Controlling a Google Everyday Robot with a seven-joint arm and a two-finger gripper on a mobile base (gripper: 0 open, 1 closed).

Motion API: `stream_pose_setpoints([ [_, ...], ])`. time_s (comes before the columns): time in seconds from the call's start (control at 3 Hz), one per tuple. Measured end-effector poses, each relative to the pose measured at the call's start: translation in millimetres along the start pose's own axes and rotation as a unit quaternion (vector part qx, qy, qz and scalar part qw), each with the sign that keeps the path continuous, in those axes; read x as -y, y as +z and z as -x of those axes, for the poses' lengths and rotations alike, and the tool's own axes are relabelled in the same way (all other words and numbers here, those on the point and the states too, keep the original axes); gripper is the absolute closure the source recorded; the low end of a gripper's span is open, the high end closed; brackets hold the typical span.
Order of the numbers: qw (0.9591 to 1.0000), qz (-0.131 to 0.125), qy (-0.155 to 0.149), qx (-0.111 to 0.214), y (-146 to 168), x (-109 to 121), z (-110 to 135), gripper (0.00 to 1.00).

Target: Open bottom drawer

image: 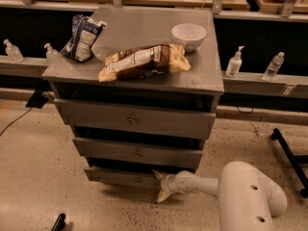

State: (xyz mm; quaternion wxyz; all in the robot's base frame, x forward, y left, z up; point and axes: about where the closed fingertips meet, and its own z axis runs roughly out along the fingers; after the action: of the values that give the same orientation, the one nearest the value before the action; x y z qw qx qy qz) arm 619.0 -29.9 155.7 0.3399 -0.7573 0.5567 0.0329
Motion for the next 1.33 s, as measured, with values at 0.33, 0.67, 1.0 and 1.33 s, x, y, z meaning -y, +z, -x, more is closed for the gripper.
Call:
stream_pose_setpoints([
  [0.33,0.9999,0.004,0.001,-0.015,-0.2,2.4,-0.9,0.39],
  [0.67,0.9994,0.020,0.007,-0.027,-7.4,-9.7,-0.2,0.47],
  [1.0,0.9992,0.032,0.012,-0.020,-15.9,-22.0,5.7,0.54],
  [1.33,0.9992,0.032,0.012,-0.020,-18.6,-20.4,7.2,0.59],
])
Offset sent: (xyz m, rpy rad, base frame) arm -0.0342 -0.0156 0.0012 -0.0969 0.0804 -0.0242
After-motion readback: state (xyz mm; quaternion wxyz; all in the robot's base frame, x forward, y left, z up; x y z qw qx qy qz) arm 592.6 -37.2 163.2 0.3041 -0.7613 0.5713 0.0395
